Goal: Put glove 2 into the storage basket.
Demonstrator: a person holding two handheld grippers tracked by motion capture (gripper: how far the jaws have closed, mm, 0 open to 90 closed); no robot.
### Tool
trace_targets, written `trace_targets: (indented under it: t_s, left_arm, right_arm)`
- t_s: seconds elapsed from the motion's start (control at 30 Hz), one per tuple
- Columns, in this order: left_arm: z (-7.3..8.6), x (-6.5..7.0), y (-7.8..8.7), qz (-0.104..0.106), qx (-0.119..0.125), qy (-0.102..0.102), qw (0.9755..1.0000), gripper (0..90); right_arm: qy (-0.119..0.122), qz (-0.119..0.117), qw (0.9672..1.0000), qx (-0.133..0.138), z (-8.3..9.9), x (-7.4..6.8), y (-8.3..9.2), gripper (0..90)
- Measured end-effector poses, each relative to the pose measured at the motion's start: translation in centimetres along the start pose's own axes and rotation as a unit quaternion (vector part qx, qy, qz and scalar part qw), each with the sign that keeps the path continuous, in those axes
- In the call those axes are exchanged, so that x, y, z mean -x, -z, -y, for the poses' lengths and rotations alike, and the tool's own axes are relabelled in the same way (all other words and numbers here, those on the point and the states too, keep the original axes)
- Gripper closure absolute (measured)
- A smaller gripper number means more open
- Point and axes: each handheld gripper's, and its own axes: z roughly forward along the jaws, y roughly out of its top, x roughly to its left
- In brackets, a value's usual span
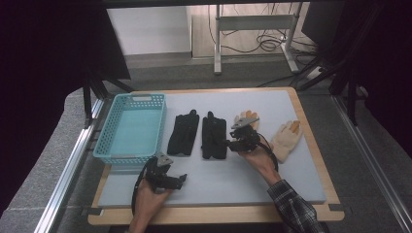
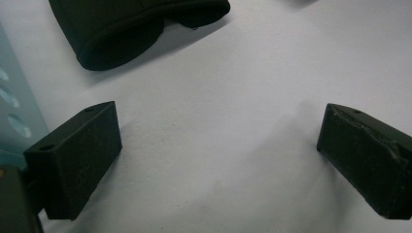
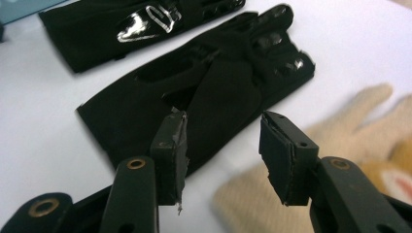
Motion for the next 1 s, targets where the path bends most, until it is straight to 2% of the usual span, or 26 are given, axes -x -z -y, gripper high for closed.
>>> trace_targets:
  t_s: [0.17, 0.4, 0.43, 0.53, 0.67, 0.73, 0.9, 1.0]
  left_arm:
    - [0.0, 0.0, 0.0, 0.0, 0.0, 0.0, 1.0, 2.6]
    - [0.0, 0.0, 0.0, 0.0, 0.0, 0.0, 1.0, 2.6]
    - [0.0, 0.0, 0.0, 0.0, 0.0, 0.0, 1.0, 2.6]
    - [0.0, 0.0, 0.0, 0.0, 0.0, 0.001, 1.0, 2.6]
    - [0.0, 0.0, 0.0, -0.001, -0.001, -0.001, 1.0, 2.6]
    - [0.0, 0.0, 0.0, 0.0, -0.001, -0.002, 1.0, 2.6]
    - [0.0, 0.0, 0.0, 0.0, -0.001, -0.002, 1.0, 2.6]
    - [0.0, 0.0, 0.0, 0.0, -0.001, -0.002, 1.0, 2.6]
  right_arm:
    - [0.003, 0.002, 1.0, 0.001, -1.4, 0.5, -1.4, 50.2]
    - [0.001, -0.004, 1.0, -0.006, -2.7, 0.6, -4.4, 31.3]
    - [-0.003, -0.007, 0.9999, -0.01, -2.8, 0.5, -4.9, 29.2]
    - [0.005, -0.01, 0.9995, -0.029, -3.0, 0.4, -6.5, 24.1]
    - [0.014, -0.003, 0.9987, -0.049, -3.1, 0.4, -8.1, 23.1]
    - [-0.009, -0.013, 0.9988, -0.046, -2.9, 0.7, -8.4, 30.0]
    - [-0.022, -0.008, 0.9983, -0.054, -3.1, 0.7, -7.9, 58.7]
    - [-0.034, -0.026, 0.9976, -0.054, -3.1, 0.8, -7.7, 75.3]
